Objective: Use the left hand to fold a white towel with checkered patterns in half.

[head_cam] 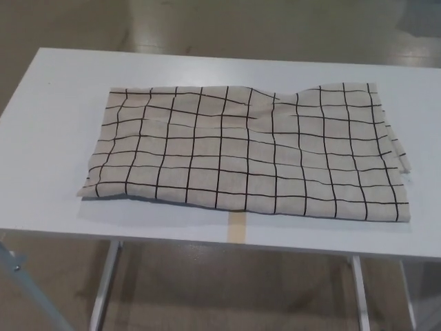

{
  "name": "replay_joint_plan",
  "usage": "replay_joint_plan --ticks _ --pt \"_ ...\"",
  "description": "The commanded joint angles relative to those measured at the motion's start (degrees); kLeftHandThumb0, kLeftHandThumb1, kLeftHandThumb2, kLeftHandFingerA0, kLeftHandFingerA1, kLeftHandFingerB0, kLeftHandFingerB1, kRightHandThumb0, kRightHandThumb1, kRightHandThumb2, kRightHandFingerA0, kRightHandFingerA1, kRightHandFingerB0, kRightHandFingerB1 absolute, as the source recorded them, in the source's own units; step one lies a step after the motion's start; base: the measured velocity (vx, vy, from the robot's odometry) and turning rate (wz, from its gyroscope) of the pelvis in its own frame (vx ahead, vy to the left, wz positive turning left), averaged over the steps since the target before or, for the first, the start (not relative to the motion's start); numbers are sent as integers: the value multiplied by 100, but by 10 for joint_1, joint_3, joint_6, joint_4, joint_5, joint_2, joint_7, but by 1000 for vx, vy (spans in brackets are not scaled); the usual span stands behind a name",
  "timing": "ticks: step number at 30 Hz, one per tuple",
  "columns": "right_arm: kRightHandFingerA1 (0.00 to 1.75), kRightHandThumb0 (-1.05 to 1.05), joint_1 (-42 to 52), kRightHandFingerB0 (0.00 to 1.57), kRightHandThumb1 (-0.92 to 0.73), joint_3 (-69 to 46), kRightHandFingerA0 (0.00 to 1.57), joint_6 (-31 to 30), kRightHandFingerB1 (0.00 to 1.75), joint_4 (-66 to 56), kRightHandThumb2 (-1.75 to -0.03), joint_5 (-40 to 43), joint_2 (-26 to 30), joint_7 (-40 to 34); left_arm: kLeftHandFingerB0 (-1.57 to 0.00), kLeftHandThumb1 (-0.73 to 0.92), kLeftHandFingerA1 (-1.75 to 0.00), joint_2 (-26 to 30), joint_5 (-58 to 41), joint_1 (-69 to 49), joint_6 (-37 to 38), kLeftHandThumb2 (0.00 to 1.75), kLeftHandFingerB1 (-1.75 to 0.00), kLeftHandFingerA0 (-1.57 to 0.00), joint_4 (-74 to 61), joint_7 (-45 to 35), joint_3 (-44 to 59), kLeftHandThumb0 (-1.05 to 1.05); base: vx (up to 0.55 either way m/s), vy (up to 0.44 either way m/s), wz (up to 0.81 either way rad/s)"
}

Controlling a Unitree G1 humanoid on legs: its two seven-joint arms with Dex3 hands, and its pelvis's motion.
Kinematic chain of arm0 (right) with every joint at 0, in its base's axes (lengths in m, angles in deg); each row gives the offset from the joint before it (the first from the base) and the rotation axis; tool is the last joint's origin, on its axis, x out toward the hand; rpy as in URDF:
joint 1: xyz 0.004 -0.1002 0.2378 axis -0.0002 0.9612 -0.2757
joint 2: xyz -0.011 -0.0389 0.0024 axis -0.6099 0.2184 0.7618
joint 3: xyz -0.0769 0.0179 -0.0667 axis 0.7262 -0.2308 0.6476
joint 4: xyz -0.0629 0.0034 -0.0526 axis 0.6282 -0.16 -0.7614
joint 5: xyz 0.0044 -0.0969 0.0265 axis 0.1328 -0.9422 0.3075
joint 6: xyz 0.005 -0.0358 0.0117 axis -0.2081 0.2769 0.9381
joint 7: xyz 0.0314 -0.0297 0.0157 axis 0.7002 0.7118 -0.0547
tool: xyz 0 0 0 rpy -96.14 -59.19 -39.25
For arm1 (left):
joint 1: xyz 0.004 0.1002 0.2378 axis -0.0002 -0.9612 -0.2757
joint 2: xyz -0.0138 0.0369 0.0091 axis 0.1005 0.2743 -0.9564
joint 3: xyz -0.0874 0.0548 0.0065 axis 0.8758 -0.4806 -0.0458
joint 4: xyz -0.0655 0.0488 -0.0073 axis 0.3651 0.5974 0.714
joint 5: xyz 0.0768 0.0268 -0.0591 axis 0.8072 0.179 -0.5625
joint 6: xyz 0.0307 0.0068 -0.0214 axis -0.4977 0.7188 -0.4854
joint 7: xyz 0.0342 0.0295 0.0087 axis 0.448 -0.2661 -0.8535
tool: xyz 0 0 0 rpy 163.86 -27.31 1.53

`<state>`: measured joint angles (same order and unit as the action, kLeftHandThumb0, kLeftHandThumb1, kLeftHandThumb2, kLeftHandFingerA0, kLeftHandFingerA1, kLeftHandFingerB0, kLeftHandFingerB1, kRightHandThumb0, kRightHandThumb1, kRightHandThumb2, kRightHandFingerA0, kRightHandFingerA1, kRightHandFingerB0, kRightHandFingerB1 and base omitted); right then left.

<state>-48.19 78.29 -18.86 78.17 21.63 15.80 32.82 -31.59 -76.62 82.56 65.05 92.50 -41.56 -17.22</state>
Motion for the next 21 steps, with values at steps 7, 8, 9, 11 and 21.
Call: replay_joint_plan --ticks 7,8,9,11,21 --pt "58 -38 11 38 -73 -24 40 174 40 22 -62 0 -17 -75 0 36 -26 -12 -53 -14 162 76 -22 0 35 -3 34 -53 0 0 0" --pt "56 -39 15 38 -73 -24 39 184 40 23 -62 1 -18 -73 0 38 -16 -14 -47 -21 177 73 -9 0 34 9 31 -61 0 0 0" --pt "56 -39 16 38 -73 -23 39 187 40 24 -62 1 -19 -72 0 38 -16 -14 -45 -22 181 73 -9 0 34 12 31 -61 0 0 0" --pt "52 -39 24 38 -73 -23 39 204 39 25 -62 0 -22 -75 0 43 -1 -18 -32 -41 221 71 -2 0 24 41 28 -65 0 0 0" --pt "50 -41 48 37 -73 -19 38 209 39 32 -61 -1 -23 -73 0 44 0 -23 100 -214 434 71 0 0 -257 142 31 -69 0 0 0"
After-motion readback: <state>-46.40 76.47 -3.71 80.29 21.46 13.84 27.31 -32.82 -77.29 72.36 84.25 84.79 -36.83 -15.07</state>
